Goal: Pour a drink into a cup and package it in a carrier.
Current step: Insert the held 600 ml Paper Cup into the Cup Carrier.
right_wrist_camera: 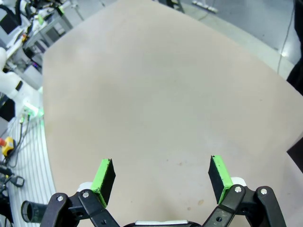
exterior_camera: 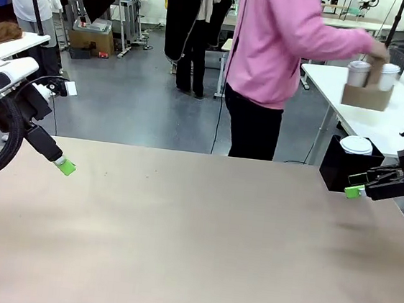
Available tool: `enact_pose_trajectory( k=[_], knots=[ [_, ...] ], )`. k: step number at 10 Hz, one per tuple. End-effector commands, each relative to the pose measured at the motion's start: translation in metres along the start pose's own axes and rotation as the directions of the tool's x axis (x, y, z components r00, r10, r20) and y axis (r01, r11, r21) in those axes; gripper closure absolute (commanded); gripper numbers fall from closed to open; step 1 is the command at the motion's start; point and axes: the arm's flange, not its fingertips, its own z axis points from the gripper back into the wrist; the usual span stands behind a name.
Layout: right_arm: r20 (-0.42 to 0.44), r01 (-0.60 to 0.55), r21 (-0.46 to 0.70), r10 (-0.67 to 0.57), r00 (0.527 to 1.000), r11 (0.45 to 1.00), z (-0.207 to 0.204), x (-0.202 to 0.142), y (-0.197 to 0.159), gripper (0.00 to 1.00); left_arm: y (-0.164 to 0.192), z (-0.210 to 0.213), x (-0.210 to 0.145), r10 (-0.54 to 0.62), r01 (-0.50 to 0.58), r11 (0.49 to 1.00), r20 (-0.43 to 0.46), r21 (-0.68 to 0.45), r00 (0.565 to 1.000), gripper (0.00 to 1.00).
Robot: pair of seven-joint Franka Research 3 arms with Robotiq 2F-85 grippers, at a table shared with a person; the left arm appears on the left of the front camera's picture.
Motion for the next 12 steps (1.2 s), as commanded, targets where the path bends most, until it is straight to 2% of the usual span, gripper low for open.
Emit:
enact_pose_trajectory(
  k=[1,12],
  knots=[
    [-0.001,-0.004,-0.005,0.004,1.000,1.000,0.0014,0.0025,-0.0030,0.00,-0.0010,0.0005,0.0016,0.016,-0.016,1.000,0.002,-0.004,1.000,0.00],
    [-0.001,-0.004,-0.005,0.004,1.000,1.000,0.0014,0.0025,-0.0030,0.00,-0.0010,0.0005,0.0016,0.016,-0.016,1.000,0.002,-0.004,1.000,0.00]
  ],
)
